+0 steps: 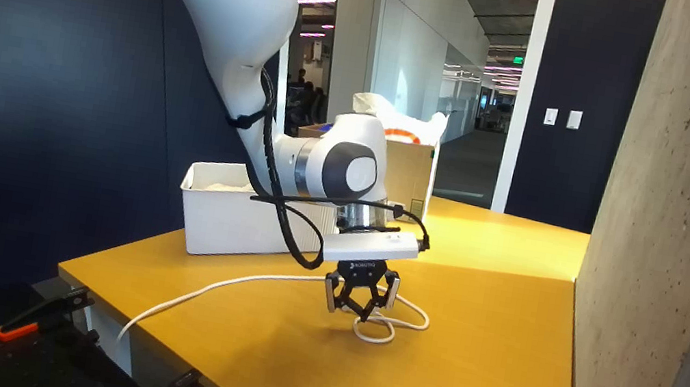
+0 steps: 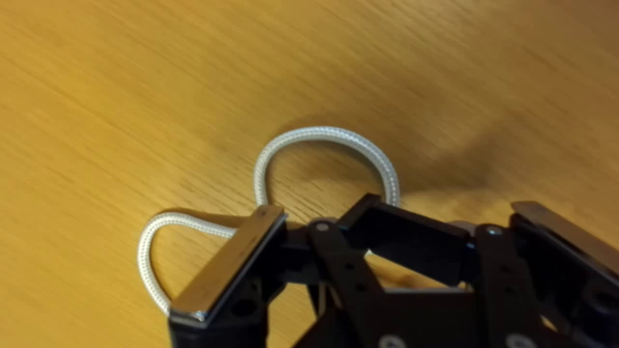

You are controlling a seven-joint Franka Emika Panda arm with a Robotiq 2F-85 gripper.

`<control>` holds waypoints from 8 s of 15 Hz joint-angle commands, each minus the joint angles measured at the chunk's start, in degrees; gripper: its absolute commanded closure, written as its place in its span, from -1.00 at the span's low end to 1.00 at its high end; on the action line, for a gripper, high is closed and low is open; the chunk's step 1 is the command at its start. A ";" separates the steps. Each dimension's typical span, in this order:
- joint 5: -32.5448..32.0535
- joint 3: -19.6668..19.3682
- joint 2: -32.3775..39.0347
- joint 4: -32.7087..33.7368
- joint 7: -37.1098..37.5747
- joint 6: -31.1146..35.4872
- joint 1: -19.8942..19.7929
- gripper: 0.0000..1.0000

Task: Straighten the shoelace

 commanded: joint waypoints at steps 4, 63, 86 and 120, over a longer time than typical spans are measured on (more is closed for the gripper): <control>-1.66 -0.43 -6.42 -4.67 -1.25 -1.46 -0.64 1.00; 2.08 4.79 -8.67 -9.22 -9.35 1.96 -6.18 0.94; 44.68 17.44 -9.17 -7.94 -37.25 -1.29 -23.89 0.94; 83.80 3.12 -24.39 -13.78 -86.99 -10.43 -3.48 0.94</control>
